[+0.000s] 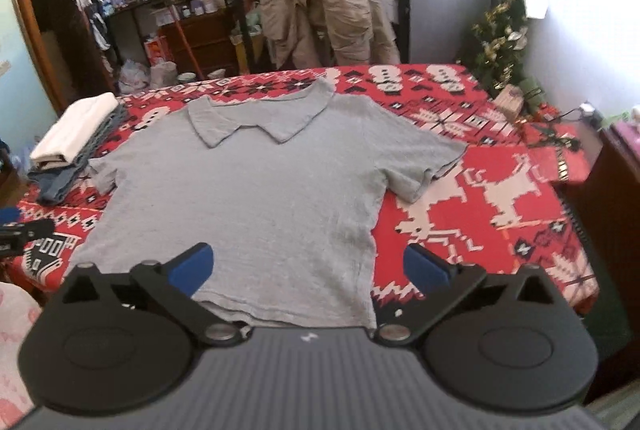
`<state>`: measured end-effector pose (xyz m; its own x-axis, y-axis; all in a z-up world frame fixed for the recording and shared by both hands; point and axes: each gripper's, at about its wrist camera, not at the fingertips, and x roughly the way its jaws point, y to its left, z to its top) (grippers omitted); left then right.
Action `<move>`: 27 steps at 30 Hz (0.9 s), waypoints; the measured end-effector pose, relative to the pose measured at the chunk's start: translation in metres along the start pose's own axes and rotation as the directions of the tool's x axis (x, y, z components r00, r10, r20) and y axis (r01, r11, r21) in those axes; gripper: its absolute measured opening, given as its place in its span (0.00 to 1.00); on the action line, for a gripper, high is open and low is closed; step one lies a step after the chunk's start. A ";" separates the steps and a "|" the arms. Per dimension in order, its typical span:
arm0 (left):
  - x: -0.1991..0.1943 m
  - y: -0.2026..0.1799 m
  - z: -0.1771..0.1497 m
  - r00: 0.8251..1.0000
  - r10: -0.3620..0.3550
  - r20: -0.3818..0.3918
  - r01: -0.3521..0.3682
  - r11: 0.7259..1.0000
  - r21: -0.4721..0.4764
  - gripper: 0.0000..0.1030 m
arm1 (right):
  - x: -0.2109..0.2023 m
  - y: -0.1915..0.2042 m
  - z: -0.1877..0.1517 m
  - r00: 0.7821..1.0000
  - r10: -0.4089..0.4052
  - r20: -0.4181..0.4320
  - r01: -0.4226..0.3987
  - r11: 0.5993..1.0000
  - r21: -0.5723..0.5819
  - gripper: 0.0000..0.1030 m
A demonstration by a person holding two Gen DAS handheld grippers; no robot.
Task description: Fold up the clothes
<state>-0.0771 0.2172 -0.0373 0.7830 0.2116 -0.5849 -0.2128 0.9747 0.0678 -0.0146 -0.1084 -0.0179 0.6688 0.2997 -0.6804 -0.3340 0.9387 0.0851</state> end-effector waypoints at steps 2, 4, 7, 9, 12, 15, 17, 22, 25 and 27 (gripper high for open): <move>-0.003 0.003 0.002 1.000 -0.015 -0.013 0.015 0.999 -0.029 0.95 | -0.006 0.008 0.001 0.999 -0.047 0.010 0.048 0.999 -0.027 0.99; -0.005 0.005 0.005 0.999 -0.030 -0.034 0.029 0.998 -0.050 0.95 | -0.010 0.013 0.000 0.997 -0.074 0.024 0.075 0.996 -0.047 0.99; -0.006 0.007 0.008 0.998 -0.052 -0.044 0.051 0.998 -0.025 0.95 | -0.016 0.013 0.000 0.996 -0.076 0.044 0.078 0.996 -0.044 0.99; -0.007 0.005 0.008 0.997 -0.064 -0.035 0.065 0.998 0.008 0.95 | -0.018 0.010 0.003 0.996 -0.071 0.061 0.073 0.997 -0.039 0.99; -0.007 0.000 0.009 0.998 -0.054 -0.016 0.054 0.997 0.060 0.95 | -0.020 0.004 0.009 0.993 -0.085 0.076 0.087 0.996 -0.016 0.99; 0.000 -0.003 0.013 0.995 -0.085 -0.051 0.088 0.994 0.060 0.97 | -0.011 0.002 0.016 0.985 -0.161 0.061 0.162 0.987 -0.021 0.99; 0.004 -0.004 0.014 0.994 -0.090 -0.068 0.094 0.995 0.044 0.97 | -0.009 0.003 0.018 0.982 -0.177 0.064 0.180 0.983 -0.038 0.99; 0.007 -0.004 0.015 0.996 -0.055 -0.066 0.056 0.998 0.011 0.97 | -0.010 0.004 0.016 0.992 -0.108 0.063 0.107 0.994 0.015 0.99; 0.006 -0.006 0.015 0.999 -0.013 -0.043 0.015 0.998 0.054 0.97 | -0.010 0.003 0.018 0.996 -0.085 0.043 0.083 0.996 0.030 0.99; 0.011 -0.004 0.018 0.997 -0.002 -0.078 0.006 0.998 0.057 0.97 | -0.007 0.001 0.023 0.999 -0.053 -0.007 0.053 0.998 0.022 0.99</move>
<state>-0.0577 0.2171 -0.0296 0.7354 0.2036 -0.6463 -0.1739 0.9786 0.1104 -0.0043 -0.1054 0.0031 0.6811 0.2486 -0.6887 -0.2837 0.9567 0.0648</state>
